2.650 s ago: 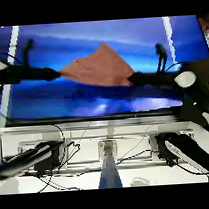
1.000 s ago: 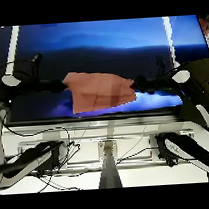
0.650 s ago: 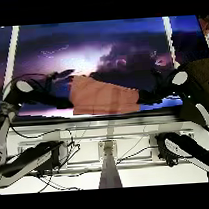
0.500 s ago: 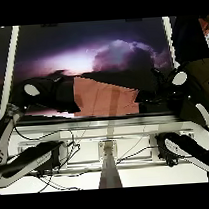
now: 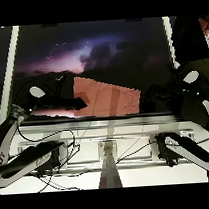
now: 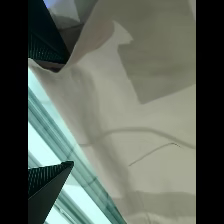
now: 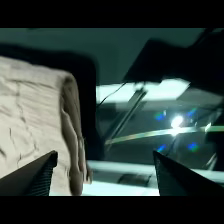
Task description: Fold the clothes and pants, and hang the long-sleeved shirts on hangers.
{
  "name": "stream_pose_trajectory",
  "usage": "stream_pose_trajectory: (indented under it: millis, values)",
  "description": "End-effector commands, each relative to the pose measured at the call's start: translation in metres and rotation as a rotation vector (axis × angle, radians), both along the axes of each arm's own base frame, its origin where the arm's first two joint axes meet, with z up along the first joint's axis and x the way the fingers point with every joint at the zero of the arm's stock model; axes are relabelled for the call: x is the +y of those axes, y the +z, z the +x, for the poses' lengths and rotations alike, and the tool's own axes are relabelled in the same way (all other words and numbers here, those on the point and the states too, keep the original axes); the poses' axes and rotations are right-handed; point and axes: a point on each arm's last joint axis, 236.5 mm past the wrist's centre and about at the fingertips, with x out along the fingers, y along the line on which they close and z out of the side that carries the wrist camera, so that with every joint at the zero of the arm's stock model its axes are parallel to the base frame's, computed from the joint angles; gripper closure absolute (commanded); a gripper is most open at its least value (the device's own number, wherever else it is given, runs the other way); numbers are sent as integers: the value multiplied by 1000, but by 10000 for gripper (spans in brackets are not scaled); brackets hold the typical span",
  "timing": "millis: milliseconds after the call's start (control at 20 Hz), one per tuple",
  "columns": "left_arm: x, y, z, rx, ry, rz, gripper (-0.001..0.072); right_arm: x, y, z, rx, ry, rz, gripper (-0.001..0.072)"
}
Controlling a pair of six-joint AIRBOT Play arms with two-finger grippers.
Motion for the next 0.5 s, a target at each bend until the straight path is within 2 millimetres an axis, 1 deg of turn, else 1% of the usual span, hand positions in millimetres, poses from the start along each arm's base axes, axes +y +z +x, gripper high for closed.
stream_pose_trajectory:
  millis: [0, 50, 150, 200, 300, 450]
  values:
    - [-2, 1, 5, -13, 20, -7, 13, 27, -9, -5, 26, 1, 209, 66]
    - [-1, 0, 9, -26, 31, -2, 13, 36, -18, -4, 20, -5, 245, 65]
    - [1, -1, 17, -61, 40, 8, 13, 48, -36, -6, 40, -24, 279, 65]
    - [2, -1, 19, -72, 42, 11, 13, 57, -38, -6, 48, -22, 317, 65]
    - [2, -2, 22, -80, 49, 14, 13, 75, -34, 1, 26, -12, 388, 64]
    - [5, -3, 31, -108, 74, 26, 14, 85, -45, 7, -4, 5, 338, 64]
